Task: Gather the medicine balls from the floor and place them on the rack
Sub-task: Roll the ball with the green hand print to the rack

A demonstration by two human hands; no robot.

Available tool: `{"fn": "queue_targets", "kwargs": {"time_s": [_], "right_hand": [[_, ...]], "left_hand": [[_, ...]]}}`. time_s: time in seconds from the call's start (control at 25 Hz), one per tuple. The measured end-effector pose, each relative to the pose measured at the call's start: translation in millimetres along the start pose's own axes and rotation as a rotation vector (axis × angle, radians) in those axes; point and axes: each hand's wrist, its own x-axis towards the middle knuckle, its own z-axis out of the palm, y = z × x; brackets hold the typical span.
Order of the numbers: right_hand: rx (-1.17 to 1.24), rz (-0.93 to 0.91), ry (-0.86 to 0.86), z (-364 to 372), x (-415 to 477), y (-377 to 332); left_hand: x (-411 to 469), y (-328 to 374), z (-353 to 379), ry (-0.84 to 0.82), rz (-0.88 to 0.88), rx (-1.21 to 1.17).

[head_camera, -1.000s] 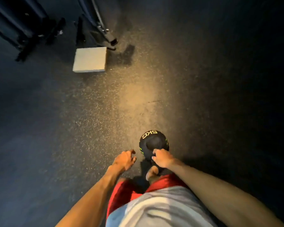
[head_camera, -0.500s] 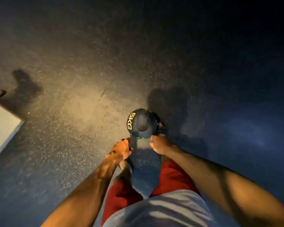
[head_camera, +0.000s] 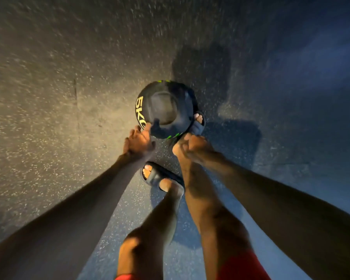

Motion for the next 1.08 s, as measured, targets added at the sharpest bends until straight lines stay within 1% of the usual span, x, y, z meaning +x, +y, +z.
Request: {"fn": "queue_targets", "kwargs": {"time_s": [0.08, 0.2, 0.28, 0.32, 0.44, 0.56, 0.6, 0.72, 0.8, 0.88, 0.96, 1.0, 1.04, 1.08], "right_hand": [[0.071, 0.018, 0.046, 22, 41, 15], [0.150, 0.072, 0.115, 43, 84, 34], [0.138, 0.110, 0.096, 55, 105, 41], [0.130, 0.094, 0.096, 60, 112, 41], [0.138, -0.023, 0.195, 79, 125, 36], [0.219, -0.074, 0.254, 72, 133, 35], [0.243, -0.100, 0.261, 66, 134, 32], [0.311, -0.194, 0.282, 44, 142, 23], [0.323, -0.227, 0.309, 21, 155, 9], [0.335, -0.259, 0.325, -15, 179, -10], [0.323, -0.290, 0.320, -59, 209, -36], [0.304, -0.282, 0.311, -83, 227, -52], [0.295, -0.262, 0.301, -105, 246, -71], [0.300, -0.237, 0.301, -123, 263, -90]], "left_hand": [[37, 3, 26, 0.056, 0.038, 0.038], [73, -7, 58, 0.052, 0.144, 0.206], [94, -20, 75, 0.105, 0.211, 0.296], [101, -26, 81, 0.153, 0.226, 0.317], [122, -38, 86, 0.346, 0.277, 0.194], [142, -41, 74, 0.405, 0.390, 0.099], [146, -41, 67, 0.413, 0.399, 0.092], [160, -46, 51, 0.393, 0.338, 0.031], [177, -48, 33, 0.352, 0.310, -0.079], [205, -44, 6, 0.323, 0.256, -0.340], [237, -36, -22, 0.283, 0.114, -0.579], [249, -32, -32, 0.298, 0.058, -0.640], [254, -29, -40, 0.314, 0.041, -0.649], [254, -27, -43, 0.323, 0.072, -0.599]]}}
